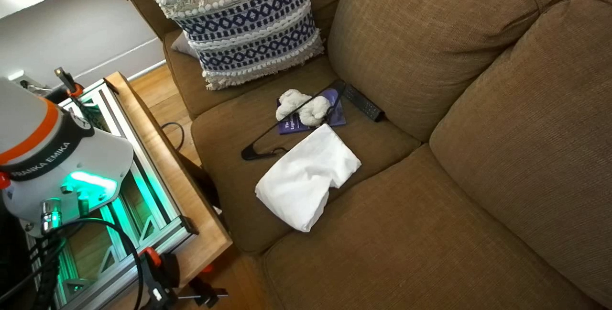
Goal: Spread the white towel on the sofa seat
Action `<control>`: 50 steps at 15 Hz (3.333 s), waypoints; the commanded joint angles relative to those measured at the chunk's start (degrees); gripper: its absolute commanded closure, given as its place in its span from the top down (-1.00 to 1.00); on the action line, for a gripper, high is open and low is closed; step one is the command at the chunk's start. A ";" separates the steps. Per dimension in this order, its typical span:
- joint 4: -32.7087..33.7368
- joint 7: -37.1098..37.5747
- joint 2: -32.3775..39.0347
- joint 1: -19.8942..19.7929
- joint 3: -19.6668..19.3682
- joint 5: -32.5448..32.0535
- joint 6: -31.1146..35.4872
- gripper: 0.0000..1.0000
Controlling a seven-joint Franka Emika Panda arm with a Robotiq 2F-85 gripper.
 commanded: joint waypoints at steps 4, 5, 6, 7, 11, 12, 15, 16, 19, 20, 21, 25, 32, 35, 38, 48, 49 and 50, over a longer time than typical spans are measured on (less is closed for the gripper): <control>2.50 7.30 18.06 -9.17 -4.16 -3.47 11.98 1.00; 2.91 8.53 21.10 -10.06 -4.89 -3.39 14.01 1.00; 3.48 9.76 24.07 -10.87 -5.63 -3.15 15.60 1.00; 4.45 11.50 27.24 -11.35 -6.17 -2.82 16.91 1.00; 4.51 13.30 29.72 -12.03 -6.83 -2.43 16.71 1.00; 5.81 14.52 32.25 -12.17 -7.08 -2.28 16.72 1.00; 8.10 15.89 35.55 -12.10 -7.17 -1.99 16.72 1.00; 8.25 16.02 35.58 -12.08 -7.17 -1.95 16.71 1.00; 15.07 24.64 41.00 -10.46 -8.43 -1.80 8.53 1.00; 17.56 27.47 43.86 -10.39 -8.44 -1.20 7.66 1.00; 20.24 29.17 46.32 -10.86 -7.92 0.03 5.62 1.00; 31.34 39.09 58.05 -10.63 -9.53 1.21 2.65 1.00; 49.68 57.56 76.96 -11.14 -8.04 5.77 -6.93 1.00; 48.14 56.18 75.69 -10.94 -7.64 4.92 -8.44 1.00; 50.82 59.58 77.80 -10.26 -7.73 6.06 -9.30 1.00; 54.64 59.50 85.32 -8.26 -8.08 1.21 1.39 1.00; 54.46 57.79 85.67 -8.72 -7.78 0.94 2.75 1.00; 54.60 56.62 86.05 -9.13 -7.56 0.97 3.15 1.00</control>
